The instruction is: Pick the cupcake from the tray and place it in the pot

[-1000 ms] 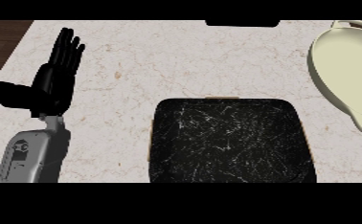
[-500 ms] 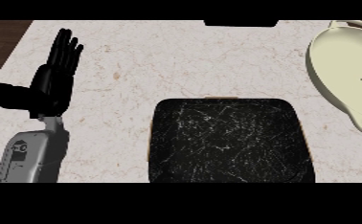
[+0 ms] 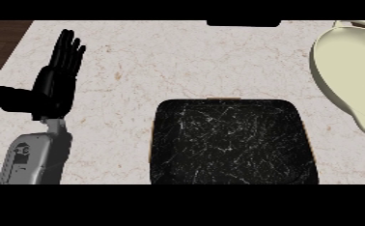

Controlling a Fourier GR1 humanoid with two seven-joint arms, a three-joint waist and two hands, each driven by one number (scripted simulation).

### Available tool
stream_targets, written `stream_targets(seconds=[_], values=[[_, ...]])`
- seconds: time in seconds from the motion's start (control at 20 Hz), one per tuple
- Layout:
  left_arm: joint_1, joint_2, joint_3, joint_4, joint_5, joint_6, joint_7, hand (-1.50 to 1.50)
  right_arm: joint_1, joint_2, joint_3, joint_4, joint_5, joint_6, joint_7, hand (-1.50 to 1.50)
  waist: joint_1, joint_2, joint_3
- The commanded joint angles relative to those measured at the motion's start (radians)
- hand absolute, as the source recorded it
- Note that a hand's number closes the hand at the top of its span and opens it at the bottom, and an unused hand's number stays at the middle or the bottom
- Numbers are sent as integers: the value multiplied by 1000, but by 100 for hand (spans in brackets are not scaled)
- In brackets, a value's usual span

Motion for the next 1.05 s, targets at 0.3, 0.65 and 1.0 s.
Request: stream_targets(seconds=[0.3,0.65,1.0], values=[[2,-9,-13,-15,-11,10,17,0,86,-157,-113,37,-118,137,1,-150,9,9,4],[31,-15,-13,-22,-9,6,-5,0,181,-198,-150,40,-155,200,-58,-150,10,10,7],[6,-16,-6,-51,11,11,39,0,266,-210,-169,36,-175,217,-85,-150,5,9,11]])
